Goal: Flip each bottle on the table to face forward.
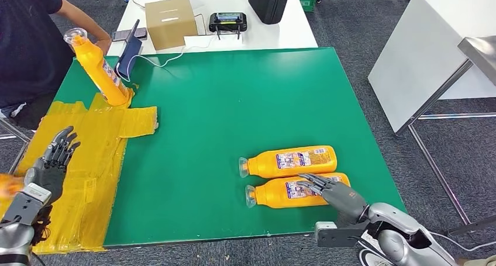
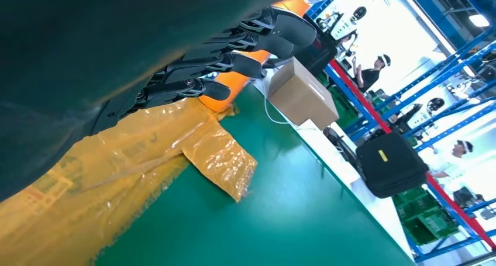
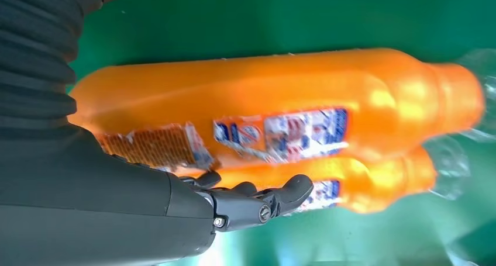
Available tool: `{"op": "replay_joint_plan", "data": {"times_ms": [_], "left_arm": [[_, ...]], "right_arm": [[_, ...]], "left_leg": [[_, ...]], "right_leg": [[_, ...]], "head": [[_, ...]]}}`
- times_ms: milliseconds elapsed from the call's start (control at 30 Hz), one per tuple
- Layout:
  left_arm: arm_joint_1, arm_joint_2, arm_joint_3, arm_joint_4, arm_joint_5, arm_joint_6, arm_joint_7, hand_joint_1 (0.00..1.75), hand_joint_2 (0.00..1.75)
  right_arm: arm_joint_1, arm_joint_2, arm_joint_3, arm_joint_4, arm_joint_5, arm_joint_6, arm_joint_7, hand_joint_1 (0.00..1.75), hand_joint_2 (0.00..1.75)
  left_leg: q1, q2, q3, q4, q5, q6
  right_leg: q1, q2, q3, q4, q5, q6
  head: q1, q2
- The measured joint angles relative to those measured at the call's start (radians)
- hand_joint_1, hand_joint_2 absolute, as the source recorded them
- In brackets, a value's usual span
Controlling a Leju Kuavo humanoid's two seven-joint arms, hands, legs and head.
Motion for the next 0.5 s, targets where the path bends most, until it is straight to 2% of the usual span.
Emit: {"op": "replay_joint_plan", "data": {"times_ms": [133,200,267,367,500], "left_arm": [[0.008,-0.015,0.006,-0.016,0.013,-0.008,0.001,0.00,0.00],[0.011,-0.021,0.008,-0.020,0.014,-0.010,0.001,0.00,0.00],[0.011,-0.026,0.009,-0.021,0.014,-0.013,0.001,0.00,0.00],[0.011,-0.033,0.011,-0.021,0.015,-0.017,0.002,0.00,0.00],[0.006,-0.041,0.011,-0.021,0.016,-0.018,0.002,0.00,0.00]], "right_arm": [[-0.007,0.002,0.002,0.033,0.098,-0.019,0.044,0.01,1.75],[-0.018,-0.003,0.006,0.049,0.134,-0.015,0.066,0.72,1.75],[-0.031,-0.016,0.009,0.063,0.151,-0.004,0.079,1.53,1.75],[-0.050,-0.044,0.014,0.080,0.160,0.029,0.101,1.71,1.75],[-0.077,-0.093,0.030,0.083,0.154,0.072,0.126,1.73,1.75]], "left_leg": [[0.000,0.000,0.000,0.000,0.000,0.000],[0.000,0.000,0.000,0.000,0.000,0.000],[0.000,0.000,0.000,0.000,0.000,0.000],[0.000,0.000,0.000,0.000,0.000,0.000],[0.000,0.000,0.001,0.000,0.000,0.000]], "right_leg": [[0.000,0.000,0.000,0.000,0.000,0.000],[0.000,0.000,0.000,0.000,0.000,0.000],[-0.001,0.000,0.000,0.000,0.000,0.000],[-0.001,0.000,0.000,0.000,0.000,0.000],[-0.001,0.000,0.001,0.000,0.000,0.000]], "head": [[0.000,0.000],[0.000,0.000],[0.000,0.000],[0.000,0.000],[0.000,0.000]]}}
